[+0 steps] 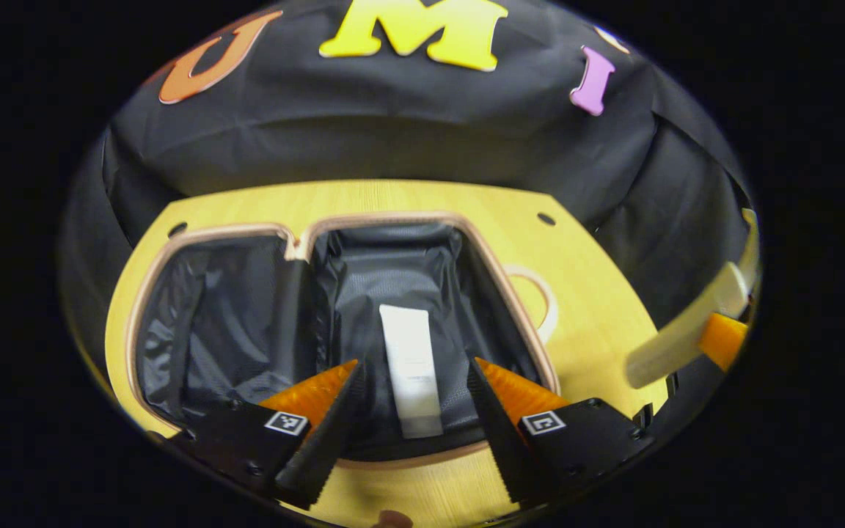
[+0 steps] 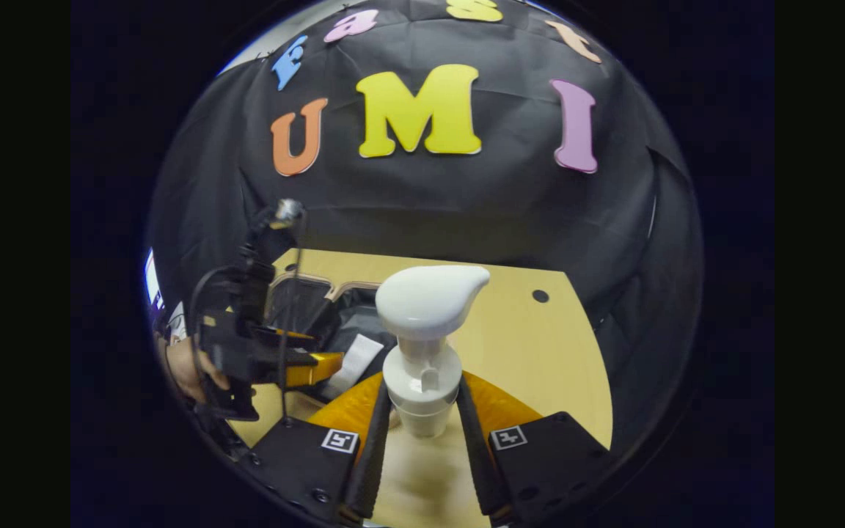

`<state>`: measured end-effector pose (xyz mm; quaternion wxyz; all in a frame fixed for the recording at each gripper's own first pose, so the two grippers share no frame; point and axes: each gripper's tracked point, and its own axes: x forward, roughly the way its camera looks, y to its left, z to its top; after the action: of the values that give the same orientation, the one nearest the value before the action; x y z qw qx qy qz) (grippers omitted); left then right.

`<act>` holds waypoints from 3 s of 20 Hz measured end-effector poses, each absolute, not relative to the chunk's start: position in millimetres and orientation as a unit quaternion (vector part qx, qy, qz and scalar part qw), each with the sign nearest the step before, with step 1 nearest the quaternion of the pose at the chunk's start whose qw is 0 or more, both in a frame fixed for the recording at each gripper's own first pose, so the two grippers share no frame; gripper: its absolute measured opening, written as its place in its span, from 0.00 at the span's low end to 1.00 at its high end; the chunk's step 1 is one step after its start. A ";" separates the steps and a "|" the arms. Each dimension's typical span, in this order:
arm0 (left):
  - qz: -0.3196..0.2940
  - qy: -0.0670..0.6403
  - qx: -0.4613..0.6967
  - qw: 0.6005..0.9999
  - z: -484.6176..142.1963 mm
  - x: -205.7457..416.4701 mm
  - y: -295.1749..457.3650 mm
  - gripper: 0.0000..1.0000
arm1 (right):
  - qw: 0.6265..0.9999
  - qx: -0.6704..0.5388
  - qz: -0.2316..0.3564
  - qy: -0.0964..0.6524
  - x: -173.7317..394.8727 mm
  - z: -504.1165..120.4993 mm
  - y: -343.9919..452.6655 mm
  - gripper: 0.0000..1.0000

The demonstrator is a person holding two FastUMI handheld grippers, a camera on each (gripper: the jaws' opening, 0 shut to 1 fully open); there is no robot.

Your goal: First open the suitcase, pack the skin care products into it, and then close the suitcase.

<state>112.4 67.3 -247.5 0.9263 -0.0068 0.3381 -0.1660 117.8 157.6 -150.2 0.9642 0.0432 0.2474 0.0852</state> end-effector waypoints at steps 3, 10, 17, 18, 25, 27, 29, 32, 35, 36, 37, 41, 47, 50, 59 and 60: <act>-0.156 0.273 0.006 0.949 -204.7 93.4 108.6 0.97 | 0.950 0.070 0.104 0.286 138.8 -166.7 204.6 0.48; -0.125 0.137 0.037 0.982 -149.7 66.0 217.3 0.96 | 0.908 0.085 0.072 0.404 170.4 -249.6 271.7 0.48; -0.029 0.152 -0.011 0.988 -170.7 68.5 338.3 0.96 | 0.901 0.075 0.011 0.428 217.9 -269.5 280.8 0.49; -0.019 0.152 -0.012 0.988 -173.1 71.2 349.1 0.97 | 0.899 0.072 0.003 0.433 223.1 -274.8 279.3 0.49; 0.049 0.170 -0.040 0.983 -202.5 92.2 431.8 0.97 | 0.877 0.072 -0.029 0.475 236.5 -309.6 275.6 0.49; 0.047 0.176 -0.073 0.981 -219.4 106.3 448.4 0.96 | 0.875 0.088 -0.034 0.476 236.0 -308.9 276.7 0.51; 0.041 0.192 -0.120 0.973 -239.2 120.9 453.4 0.95 | 0.876 0.089 -0.035 0.473 235.5 -308.0 276.4 0.52; 0.031 0.228 -0.218 0.949 -274.4 143.5 454.5 0.97 | 0.879 0.079 -0.042 0.469 233.8 -306.3 273.2 0.57; 0.029 0.252 -0.273 0.928 -304.1 153.6 455.7 0.97 | 0.885 0.081 -0.022 0.459 228.7 -295.8 281.5 0.59; 0.026 0.260 -0.283 0.923 -311.1 156.1 453.6 0.97 | 0.890 0.076 -0.012 0.449 226.8 -287.7 284.8 0.66; 0.023 0.266 -0.292 0.918 -318.3 159.3 451.9 0.97 | 0.897 0.071 0.002 0.437 223.6 -278.0 290.5 0.70; 0.001 0.281 -0.362 0.889 -333.5 164.5 435.3 0.96 | 0.923 0.047 0.077 0.373 195.9 -214.3 314.9 0.81; 0.017 0.272 -0.425 0.863 -345.0 178.3 432.7 0.63 | 0.955 0.022 0.104 0.275 116.7 -99.5 286.1 0.82; 0.015 0.266 -0.442 0.857 -344.6 185.9 428.8 0.36 | 0.967 0.032 0.070 0.241 80.0 -54.1 245.4 0.81; 0.064 0.257 -0.355 0.897 -313.2 193.2 429.6 0.07 | 0.989 0.040 -0.018 0.141 25.3 20.0 146.5 0.82; 0.072 0.245 -0.341 0.905 -299.2 194.5 430.5 0.06 | 0.990 0.038 -0.033 0.132 23.6 23.7 133.5 0.82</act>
<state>194.5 430.5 -299.2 0.9049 -0.3407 0.2447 0.0719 23.6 133.5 23.7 0.9900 0.0377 0.1318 -0.0327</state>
